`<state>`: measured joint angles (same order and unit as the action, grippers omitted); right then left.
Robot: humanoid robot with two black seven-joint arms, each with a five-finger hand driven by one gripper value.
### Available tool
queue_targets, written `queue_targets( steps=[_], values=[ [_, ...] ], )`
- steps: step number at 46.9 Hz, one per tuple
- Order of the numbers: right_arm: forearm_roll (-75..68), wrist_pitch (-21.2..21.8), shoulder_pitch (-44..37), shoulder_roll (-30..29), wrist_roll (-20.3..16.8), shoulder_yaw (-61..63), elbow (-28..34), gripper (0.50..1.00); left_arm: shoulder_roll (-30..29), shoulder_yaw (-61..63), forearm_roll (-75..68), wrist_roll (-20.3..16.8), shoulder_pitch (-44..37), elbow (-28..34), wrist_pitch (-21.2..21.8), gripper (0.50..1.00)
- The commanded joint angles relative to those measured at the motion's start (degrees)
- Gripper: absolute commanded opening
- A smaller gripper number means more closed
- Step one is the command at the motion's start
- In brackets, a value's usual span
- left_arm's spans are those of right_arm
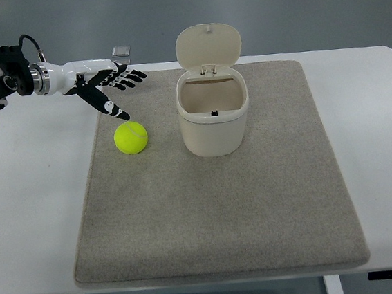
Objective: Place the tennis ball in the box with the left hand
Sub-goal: 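Move the left hand over the tennis ball and open the fingers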
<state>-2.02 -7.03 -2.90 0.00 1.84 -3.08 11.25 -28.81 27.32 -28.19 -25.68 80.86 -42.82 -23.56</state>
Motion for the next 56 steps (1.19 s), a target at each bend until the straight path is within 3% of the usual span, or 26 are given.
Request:
queue_targets(
  steps=[1, 13, 28, 46, 56],
  values=[
    [0.0, 0.0, 0.0, 0.0, 0.01, 0.0, 0.0, 0.901, -0.28, 0.02, -2.65, -0.07, 0.0, -0.42, 0.18, 0.958],
    [0.0, 0.0, 0.0, 0.0, 0.01, 0.0, 0.0, 0.901, -2.48, -1.48, -8.1, -0.78, 0.61, -2.52, -0.08, 0.956],
    [0.0, 0.0, 0.0, 0.0, 0.01, 0.0, 0.0, 0.901, -5.03, -1.83, -18.47, -4.29, 2.02, -8.06, 0.62, 0.951],
    [0.0, 0.0, 0.0, 0.0, 0.01, 0.0, 0.0, 0.901, -5.56, -3.41, -27.53, -6.31, 1.23, -8.24, 4.84, 0.951],
    [0.0, 0.0, 0.0, 0.0, 0.01, 0.0, 0.0, 0.901, -5.56, -3.32, -27.62, -6.31, 0.88, -8.15, 5.1, 0.951]
  ],
)
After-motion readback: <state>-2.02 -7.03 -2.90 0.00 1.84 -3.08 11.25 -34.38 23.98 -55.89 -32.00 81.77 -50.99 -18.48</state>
